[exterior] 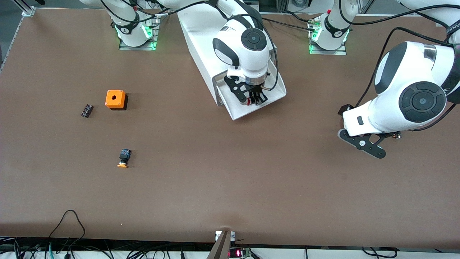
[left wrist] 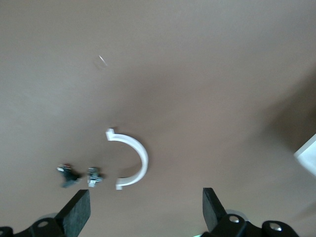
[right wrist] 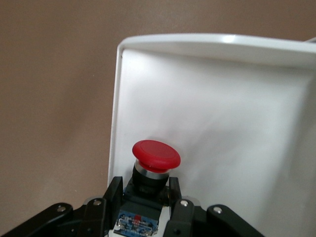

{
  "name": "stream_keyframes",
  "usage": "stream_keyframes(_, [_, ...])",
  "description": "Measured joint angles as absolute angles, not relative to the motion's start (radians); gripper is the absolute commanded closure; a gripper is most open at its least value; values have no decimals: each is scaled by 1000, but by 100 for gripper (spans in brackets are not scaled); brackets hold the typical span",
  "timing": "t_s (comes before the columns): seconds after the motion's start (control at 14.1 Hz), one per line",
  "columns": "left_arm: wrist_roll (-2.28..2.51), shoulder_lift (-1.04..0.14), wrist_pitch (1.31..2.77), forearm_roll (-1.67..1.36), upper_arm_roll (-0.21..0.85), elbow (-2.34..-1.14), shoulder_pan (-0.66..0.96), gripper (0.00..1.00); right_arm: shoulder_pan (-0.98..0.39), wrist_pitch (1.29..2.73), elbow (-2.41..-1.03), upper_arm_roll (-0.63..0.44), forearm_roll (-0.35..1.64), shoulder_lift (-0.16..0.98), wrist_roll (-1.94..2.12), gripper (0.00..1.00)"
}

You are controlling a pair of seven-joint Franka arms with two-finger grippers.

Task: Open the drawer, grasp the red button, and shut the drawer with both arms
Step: 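Carry the red button with the right gripper while the left gripper reaches the drawer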

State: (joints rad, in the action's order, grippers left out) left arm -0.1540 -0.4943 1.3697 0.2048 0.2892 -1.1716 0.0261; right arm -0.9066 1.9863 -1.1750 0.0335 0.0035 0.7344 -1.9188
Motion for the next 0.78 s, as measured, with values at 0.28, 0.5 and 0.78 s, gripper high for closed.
stream_keyframes(0.28, [79,-498,1462,114,289,-1204,26,1,-858,1873,-1098,31,4,692,-1839,100])
stream_keyframes(0.5, [233,-505,1576,104,295,-1278,37,1,-797,1865,-1086,30,4,660,-1629,100])
stream_keyframes(0.78, [464,-512,1736,103,342,-1402,65,1,-659,1852,-1085,26,65,631,-1213,100])
